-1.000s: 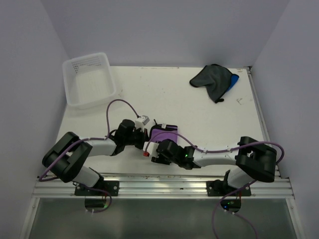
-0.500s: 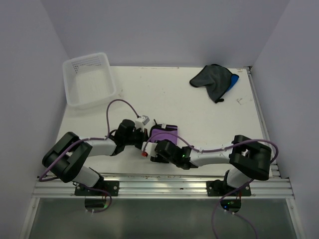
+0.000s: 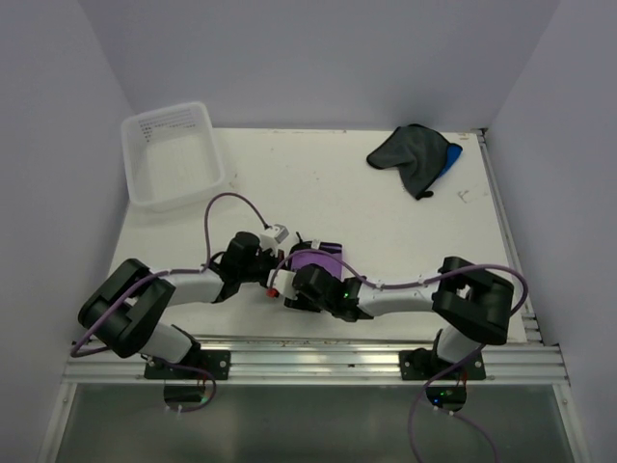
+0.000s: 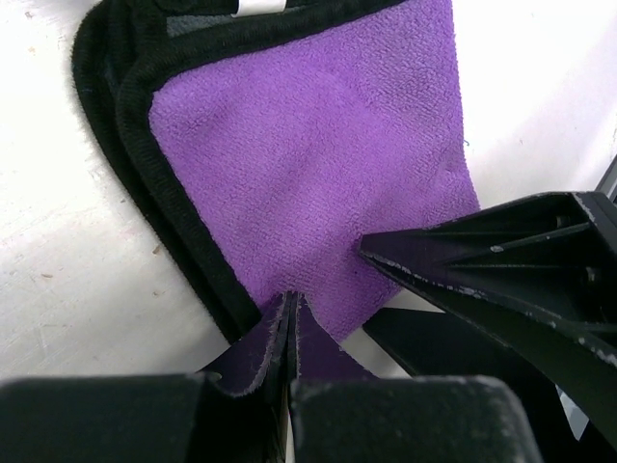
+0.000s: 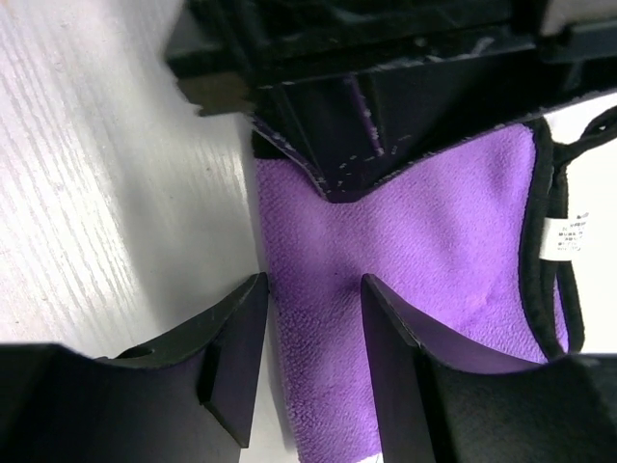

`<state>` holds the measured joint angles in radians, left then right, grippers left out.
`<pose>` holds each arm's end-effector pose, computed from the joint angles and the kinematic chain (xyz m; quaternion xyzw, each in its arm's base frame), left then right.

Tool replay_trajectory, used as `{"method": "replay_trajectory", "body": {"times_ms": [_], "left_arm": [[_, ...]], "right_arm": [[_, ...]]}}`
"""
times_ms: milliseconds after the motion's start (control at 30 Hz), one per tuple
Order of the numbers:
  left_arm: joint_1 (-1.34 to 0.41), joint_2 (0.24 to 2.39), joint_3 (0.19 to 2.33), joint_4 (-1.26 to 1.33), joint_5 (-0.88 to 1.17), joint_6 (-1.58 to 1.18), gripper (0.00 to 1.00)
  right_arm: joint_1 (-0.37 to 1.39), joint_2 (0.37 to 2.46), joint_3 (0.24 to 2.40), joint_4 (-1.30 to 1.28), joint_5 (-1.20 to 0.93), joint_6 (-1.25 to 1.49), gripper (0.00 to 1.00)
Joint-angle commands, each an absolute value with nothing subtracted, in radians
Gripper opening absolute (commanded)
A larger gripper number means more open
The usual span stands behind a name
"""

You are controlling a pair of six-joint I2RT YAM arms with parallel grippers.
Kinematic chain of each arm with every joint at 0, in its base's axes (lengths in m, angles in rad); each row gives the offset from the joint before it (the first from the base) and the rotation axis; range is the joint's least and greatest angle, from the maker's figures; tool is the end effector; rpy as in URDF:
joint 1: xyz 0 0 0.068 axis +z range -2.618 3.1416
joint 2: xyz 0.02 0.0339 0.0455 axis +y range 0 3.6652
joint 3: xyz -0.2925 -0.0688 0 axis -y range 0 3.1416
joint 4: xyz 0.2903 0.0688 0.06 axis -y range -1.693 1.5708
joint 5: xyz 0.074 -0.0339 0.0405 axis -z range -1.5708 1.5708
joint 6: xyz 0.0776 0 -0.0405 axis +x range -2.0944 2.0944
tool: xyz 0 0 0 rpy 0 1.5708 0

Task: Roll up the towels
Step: Roll the towel

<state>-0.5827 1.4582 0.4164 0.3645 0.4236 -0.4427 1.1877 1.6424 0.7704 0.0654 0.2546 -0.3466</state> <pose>0.2315 -0.1907 0.0931 0.1523 0.8732 -0.3724 0.2751 0.1590 0.3422 0.1139 -0.6047 0.6954 0.0435 0.3857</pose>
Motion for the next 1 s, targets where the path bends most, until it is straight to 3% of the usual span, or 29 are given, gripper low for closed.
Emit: {"method": "replay_trajectory", "body": {"times_ms": [0,267,567,767,967], "left_arm": [[-0.580,1.424,0.399,0.348,0.419,-0.413,0.00],[-0.578,1.414,0.402,0.331,0.407,-0.405,0.00],[-0.574,1.379,0.410,0.302,0.374,-0.402,0.00],[-0.561,1.284,0.400,0.265,0.311,-0.425,0.00],[-0.558,1.164,0.393,0.235,0.242,-0.472,0.06]], "right_arm": [[1.163,1.655,0.785,-0.021,0.195,-0.308,0.48],[1.109,1.697,0.810,-0.052,0.083,-0.276,0.44],[1.097,1.686,0.790,-0.040,0.005,-0.236,0.19],[1.092,1.638,0.785,-0.049,-0.106,-0.193,0.15],[1.016,1.681,0.810,-0.046,-0.374,-0.108,0.15]]}}
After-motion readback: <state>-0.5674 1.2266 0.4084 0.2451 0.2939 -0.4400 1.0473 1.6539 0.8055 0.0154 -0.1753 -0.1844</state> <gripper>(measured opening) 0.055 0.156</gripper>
